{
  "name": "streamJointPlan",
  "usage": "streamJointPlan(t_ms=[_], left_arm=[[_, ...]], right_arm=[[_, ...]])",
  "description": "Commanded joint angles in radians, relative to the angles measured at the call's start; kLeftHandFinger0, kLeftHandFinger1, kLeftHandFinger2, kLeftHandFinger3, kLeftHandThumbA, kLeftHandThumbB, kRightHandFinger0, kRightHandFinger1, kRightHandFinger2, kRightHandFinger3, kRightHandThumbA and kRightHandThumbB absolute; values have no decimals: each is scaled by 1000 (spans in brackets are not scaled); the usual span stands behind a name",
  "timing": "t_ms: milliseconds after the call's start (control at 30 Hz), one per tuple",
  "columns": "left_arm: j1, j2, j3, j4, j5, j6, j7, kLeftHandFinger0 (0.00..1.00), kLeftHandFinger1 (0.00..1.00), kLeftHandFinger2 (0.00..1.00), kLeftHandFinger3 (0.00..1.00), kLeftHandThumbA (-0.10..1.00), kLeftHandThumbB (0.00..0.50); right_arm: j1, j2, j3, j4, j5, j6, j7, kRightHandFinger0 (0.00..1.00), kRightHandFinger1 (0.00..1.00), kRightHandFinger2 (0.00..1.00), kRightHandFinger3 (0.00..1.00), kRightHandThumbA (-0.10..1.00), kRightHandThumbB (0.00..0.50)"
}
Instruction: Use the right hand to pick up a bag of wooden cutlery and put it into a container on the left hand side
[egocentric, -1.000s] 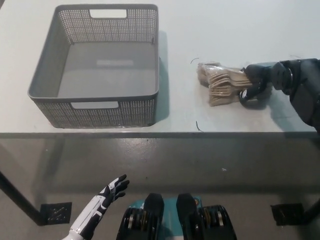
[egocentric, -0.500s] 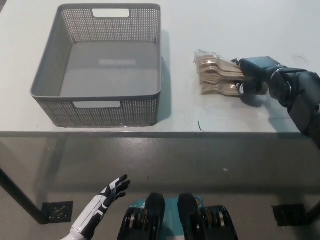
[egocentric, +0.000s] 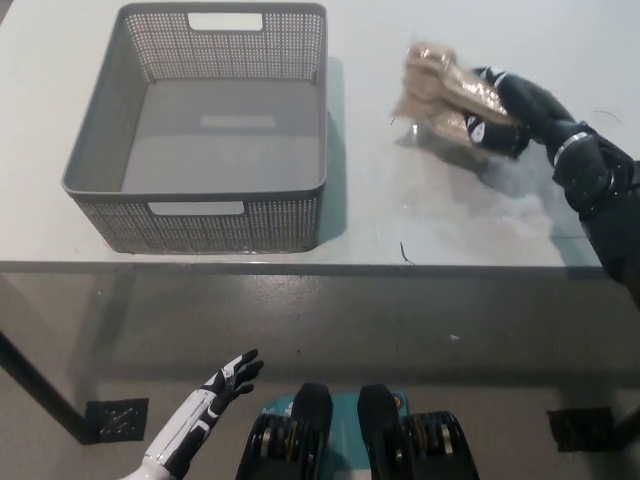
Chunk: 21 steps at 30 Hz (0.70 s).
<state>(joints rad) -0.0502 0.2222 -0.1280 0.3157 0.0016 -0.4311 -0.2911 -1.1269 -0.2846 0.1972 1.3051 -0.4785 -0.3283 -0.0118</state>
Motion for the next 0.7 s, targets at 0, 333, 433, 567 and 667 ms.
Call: streamJointPlan(t_ms=[0, 333, 433, 567, 667], left_arm=[[-11, 15, -2, -9, 9, -39, -5, 1000, 1000, 1000, 1000, 1000, 359], [2, 17, -6, -6, 11, -39, -7, 1000, 1000, 1000, 1000, 1000, 350], [12, 15, -9, -11, 21, -39, 0, 1000, 1000, 1000, 1000, 1000, 348], [18, 10, -14, -9, 22, -39, 0, 1000, 1000, 1000, 1000, 1000, 352], [19, 10, -19, -5, 12, -39, -11, 1000, 1000, 1000, 1000, 1000, 351]], right_arm=[[-137, 8, -123, -60, 163, -40, -56, 11, 477, 867, 892, -100, 119], [-206, 39, -210, -147, 211, -9, -19, 0, 393, 744, 784, -100, 129], [-217, 73, -209, -164, 229, -12, -1, 7, 413, 764, 783, -100, 126], [-232, 128, -185, -205, 215, 35, -9, 0, 415, 781, 800, -100, 125], [-248, 179, -170, -184, 214, -2, -18, 0, 413, 760, 772, -100, 119]])
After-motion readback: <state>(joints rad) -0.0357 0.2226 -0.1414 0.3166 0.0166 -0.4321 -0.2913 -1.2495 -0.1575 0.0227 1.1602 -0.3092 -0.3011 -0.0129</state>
